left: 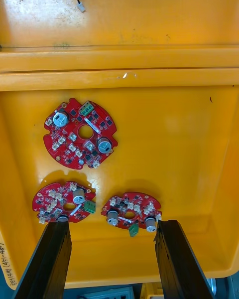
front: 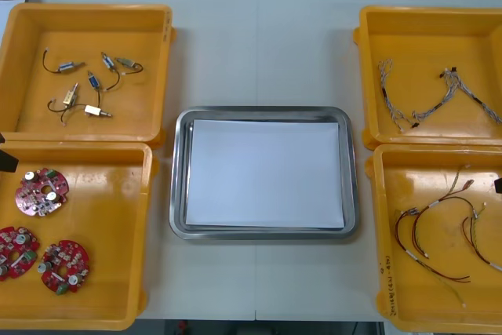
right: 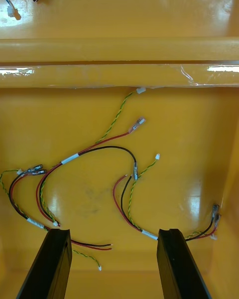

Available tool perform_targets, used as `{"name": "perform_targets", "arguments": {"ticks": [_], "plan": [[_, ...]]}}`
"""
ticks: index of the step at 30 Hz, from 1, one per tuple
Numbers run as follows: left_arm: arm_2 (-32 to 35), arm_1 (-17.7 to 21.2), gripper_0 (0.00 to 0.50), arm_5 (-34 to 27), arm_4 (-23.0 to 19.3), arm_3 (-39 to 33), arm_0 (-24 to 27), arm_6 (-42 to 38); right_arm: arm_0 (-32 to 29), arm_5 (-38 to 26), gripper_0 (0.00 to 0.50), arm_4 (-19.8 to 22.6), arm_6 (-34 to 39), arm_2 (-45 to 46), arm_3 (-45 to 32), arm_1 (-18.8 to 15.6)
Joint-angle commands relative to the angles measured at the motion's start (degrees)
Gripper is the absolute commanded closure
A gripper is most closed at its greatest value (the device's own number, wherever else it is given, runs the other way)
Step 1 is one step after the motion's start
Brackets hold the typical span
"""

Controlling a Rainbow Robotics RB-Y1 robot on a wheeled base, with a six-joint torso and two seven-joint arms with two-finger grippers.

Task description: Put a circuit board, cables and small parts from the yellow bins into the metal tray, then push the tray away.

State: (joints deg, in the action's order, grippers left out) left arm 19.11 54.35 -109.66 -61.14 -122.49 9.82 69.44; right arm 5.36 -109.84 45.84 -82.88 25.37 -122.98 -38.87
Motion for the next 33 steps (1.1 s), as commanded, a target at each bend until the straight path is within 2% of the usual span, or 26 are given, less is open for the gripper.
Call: {"name": "perform_targets", "arguments": {"ticks": [1, 33], "plan": [[2.0, 2.7, 0.0, -0.3, 0.5, -1.5, -1.0, 3.9, -0.9, -0.2, 0.0, 0.4, 1.8, -0.2, -0.2, -2.1], [2.0, 2.7, 0.0, -0.3, 0.5, -1.5, -1.0, 3.9, -0.9, -0.2, 0.0, 0.4, 1.8, -0.2, -0.2, -2.1]]}}
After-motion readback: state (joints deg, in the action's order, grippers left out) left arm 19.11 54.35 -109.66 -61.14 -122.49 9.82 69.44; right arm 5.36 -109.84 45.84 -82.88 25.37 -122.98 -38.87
